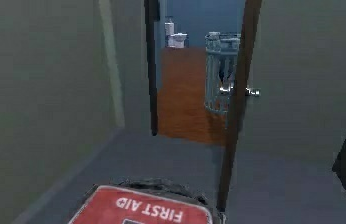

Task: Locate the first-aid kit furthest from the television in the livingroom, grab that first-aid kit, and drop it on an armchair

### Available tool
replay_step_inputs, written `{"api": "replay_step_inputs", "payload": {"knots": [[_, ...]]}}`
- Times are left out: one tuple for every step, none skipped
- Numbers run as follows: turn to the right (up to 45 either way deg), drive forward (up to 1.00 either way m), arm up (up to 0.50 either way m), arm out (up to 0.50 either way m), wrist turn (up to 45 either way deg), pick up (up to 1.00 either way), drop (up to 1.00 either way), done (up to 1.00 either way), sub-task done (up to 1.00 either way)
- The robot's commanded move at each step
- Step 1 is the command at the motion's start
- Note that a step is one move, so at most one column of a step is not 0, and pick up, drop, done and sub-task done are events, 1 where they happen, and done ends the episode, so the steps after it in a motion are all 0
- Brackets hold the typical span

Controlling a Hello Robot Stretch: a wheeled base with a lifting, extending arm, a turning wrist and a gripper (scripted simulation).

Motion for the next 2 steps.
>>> {"api": "replay_step_inputs", "payload": {"knots": [[0.0,0.45,0.0,0.0,0.0,0.0,0.0,0.0,0.0],[-6.0,0.0,0.0,0.0,0.0,0.0,0.0,0.0,0.0]]}}
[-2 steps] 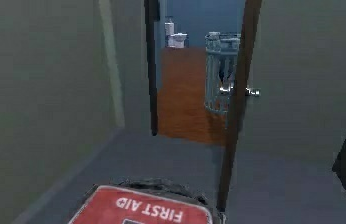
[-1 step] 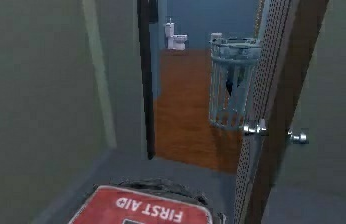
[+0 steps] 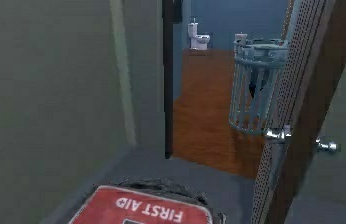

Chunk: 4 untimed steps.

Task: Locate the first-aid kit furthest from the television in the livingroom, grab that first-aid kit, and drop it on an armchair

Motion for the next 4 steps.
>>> {"api": "replay_step_inputs", "payload": {"knots": [[0.0,0.65,0.0,0.0,0.0,0.0,0.0,0.0,0.0],[15.0,0.0,0.0,0.0,0.0,0.0,0.0,0.0,0.0],[0.0,1.0,0.0,0.0,0.0,0.0,0.0,0.0,0.0],[0.0,0.2,0.0,0.0,0.0,0.0,0.0,0.0,0.0]]}}
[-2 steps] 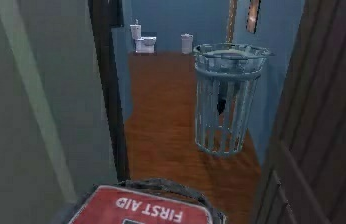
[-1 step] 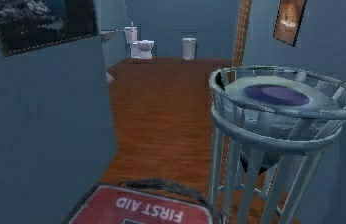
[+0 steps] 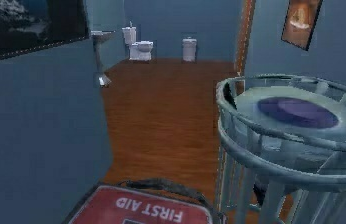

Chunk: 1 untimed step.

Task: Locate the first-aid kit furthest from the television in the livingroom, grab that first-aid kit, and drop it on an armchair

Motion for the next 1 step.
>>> {"api": "replay_step_inputs", "payload": {"knots": [[-21.0,0.0,0.0,0.0,0.0,0.0,0.0,0.0,0.0]]}}
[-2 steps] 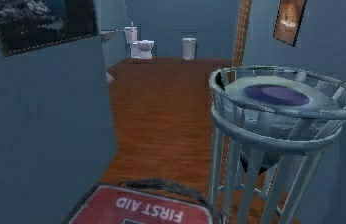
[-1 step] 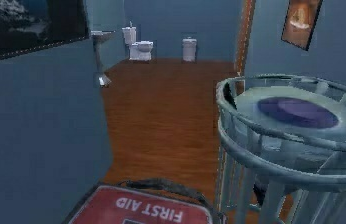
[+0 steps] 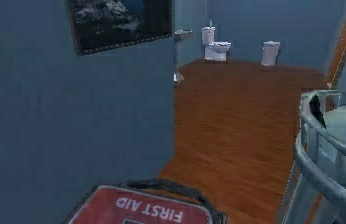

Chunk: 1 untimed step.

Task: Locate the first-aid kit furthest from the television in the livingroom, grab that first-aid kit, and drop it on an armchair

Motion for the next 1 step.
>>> {"api": "replay_step_inputs", "payload": {"knots": [[0.0,0.55,0.0,0.0,0.0,0.0,0.0,0.0,0.0]]}}
